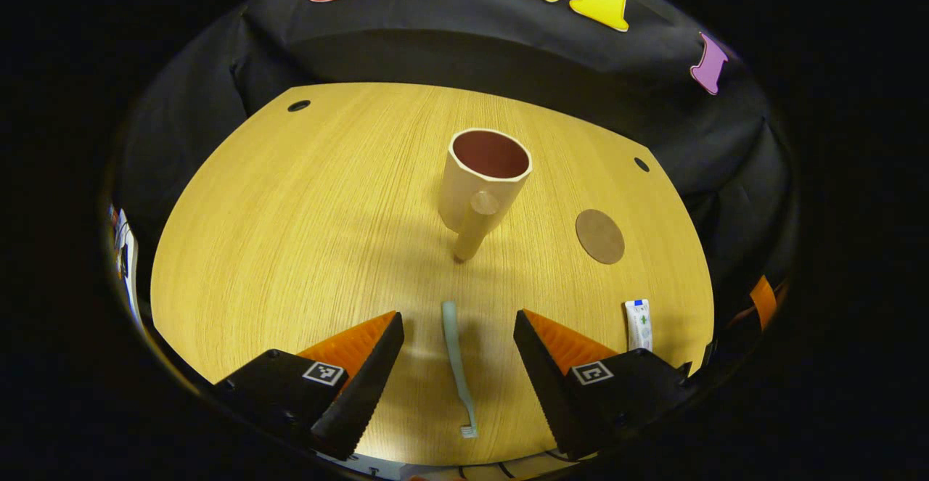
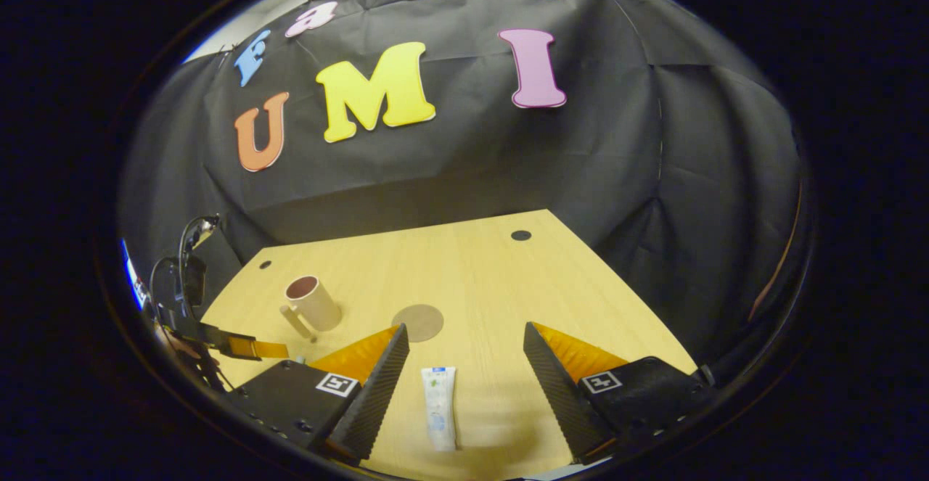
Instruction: Put the toothbrush and toothpaste on the desktop into the cup, then pick up the cup and place it on the coaster on the desktop.
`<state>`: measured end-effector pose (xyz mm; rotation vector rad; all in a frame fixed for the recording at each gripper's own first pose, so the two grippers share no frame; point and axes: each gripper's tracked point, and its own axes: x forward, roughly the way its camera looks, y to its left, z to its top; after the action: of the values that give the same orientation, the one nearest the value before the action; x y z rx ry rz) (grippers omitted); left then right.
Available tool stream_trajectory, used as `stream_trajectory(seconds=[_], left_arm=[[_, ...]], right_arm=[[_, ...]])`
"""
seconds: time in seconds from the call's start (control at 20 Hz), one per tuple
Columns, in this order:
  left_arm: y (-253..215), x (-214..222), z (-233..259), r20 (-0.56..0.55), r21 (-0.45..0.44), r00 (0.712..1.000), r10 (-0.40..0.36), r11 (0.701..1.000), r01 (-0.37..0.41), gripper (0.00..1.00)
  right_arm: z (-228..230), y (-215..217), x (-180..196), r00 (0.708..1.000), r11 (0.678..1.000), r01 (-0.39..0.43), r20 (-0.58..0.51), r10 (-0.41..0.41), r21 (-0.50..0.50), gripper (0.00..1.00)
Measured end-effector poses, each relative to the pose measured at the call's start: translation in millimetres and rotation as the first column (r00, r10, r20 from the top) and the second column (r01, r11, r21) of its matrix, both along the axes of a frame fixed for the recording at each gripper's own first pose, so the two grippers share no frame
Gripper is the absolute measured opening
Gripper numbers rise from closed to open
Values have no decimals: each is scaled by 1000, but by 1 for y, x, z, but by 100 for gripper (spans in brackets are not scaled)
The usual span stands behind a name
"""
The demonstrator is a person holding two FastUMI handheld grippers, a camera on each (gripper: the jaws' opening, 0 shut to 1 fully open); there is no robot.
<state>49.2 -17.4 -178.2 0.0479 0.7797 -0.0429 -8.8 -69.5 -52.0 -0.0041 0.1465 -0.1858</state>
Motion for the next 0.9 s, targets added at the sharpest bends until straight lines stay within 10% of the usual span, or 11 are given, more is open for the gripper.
stream_trajectory(seconds=[0.75,0.9], left_arm=[[6,7,-51,-212,65,977,24,998,-10,73],[11,9,-52,-221,96,975,38,995,-17,56]], right_arm=[[-15,-15,-7,996,998,57,-60,-58,-24,95],[-15,-14,-7,996,998,56,-67,-57,-21,95]])
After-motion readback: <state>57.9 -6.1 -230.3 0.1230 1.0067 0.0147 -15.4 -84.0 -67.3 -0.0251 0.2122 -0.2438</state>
